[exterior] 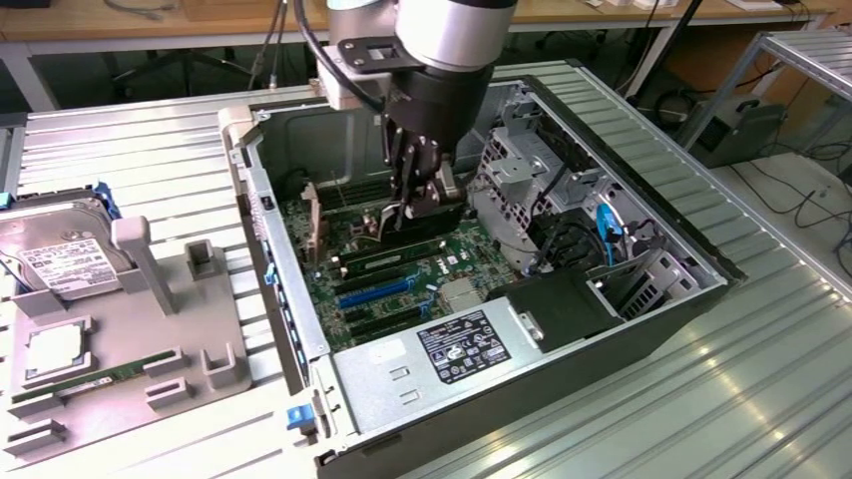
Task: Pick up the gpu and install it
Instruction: 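Insert the gpu into the slot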
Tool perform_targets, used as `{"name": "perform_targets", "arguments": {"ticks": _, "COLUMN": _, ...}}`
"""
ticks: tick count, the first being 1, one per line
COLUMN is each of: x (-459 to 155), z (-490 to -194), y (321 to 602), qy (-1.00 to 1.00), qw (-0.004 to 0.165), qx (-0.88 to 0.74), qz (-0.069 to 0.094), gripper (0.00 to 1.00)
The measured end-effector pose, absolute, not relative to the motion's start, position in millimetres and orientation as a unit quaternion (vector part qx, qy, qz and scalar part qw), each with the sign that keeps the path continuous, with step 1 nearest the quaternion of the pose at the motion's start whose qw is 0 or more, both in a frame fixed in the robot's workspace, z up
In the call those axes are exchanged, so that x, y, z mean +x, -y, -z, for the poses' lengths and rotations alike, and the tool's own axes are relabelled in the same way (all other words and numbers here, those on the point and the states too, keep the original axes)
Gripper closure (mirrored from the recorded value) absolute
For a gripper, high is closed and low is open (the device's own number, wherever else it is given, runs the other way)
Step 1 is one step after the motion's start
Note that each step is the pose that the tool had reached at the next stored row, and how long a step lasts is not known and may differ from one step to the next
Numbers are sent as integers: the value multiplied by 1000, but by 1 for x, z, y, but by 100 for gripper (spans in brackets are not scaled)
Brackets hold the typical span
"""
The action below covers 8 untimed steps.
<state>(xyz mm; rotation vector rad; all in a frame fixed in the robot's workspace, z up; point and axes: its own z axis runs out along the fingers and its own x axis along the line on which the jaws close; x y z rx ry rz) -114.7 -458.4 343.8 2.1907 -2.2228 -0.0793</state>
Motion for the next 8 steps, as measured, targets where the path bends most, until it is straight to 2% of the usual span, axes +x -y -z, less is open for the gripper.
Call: {"name": "perform_targets", "arguments": {"ticks": 8, "x": -119, "z": -328, "y": 460, "qy": 706, "qw": 10, "qx": 708, "qz": 25, "gripper": 74}}
